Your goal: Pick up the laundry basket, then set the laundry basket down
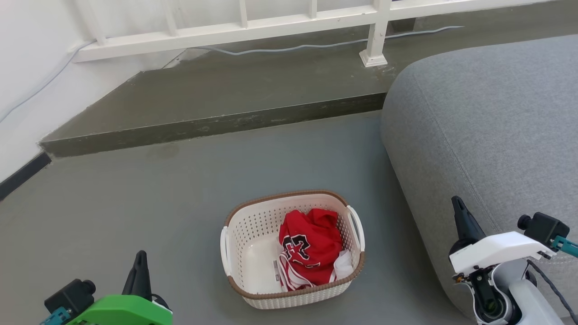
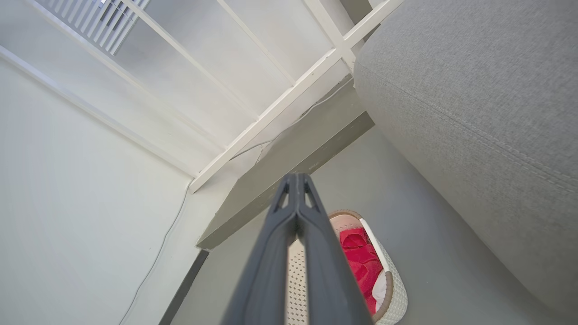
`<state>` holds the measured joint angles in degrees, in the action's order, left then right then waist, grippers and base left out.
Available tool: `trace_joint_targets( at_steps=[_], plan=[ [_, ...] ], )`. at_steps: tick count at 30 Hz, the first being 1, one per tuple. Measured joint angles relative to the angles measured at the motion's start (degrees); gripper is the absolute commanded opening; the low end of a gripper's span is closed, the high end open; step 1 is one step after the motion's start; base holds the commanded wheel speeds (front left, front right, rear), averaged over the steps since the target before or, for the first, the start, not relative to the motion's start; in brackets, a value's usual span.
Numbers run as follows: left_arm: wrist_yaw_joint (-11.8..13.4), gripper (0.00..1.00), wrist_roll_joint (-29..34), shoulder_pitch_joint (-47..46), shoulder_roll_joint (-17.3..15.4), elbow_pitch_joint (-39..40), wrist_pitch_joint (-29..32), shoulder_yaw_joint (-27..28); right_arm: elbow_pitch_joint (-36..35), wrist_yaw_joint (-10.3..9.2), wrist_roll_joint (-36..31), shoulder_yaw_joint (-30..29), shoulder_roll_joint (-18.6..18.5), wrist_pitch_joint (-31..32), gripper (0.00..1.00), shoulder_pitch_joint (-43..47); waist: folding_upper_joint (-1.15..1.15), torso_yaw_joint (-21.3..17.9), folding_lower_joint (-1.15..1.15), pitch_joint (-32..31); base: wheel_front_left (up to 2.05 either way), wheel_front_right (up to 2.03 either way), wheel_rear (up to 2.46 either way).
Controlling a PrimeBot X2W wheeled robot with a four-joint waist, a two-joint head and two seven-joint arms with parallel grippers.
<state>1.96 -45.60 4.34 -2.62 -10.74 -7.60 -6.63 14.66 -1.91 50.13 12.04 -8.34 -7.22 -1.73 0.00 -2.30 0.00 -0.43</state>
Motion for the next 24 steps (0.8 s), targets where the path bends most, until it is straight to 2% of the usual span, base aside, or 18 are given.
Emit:
trace_joint_targets(
  at_steps=[24],
  plan=[
    [-3.0,0.0,-18.0,-2.2,-0.5,-1.7,4.1,2.8,0.2,3.08,16.1,-6.2,1.4,4.3,0.0,-0.2,0.0,0.8,0.0,0.2,0.0,0.0,0.0]
  ],
)
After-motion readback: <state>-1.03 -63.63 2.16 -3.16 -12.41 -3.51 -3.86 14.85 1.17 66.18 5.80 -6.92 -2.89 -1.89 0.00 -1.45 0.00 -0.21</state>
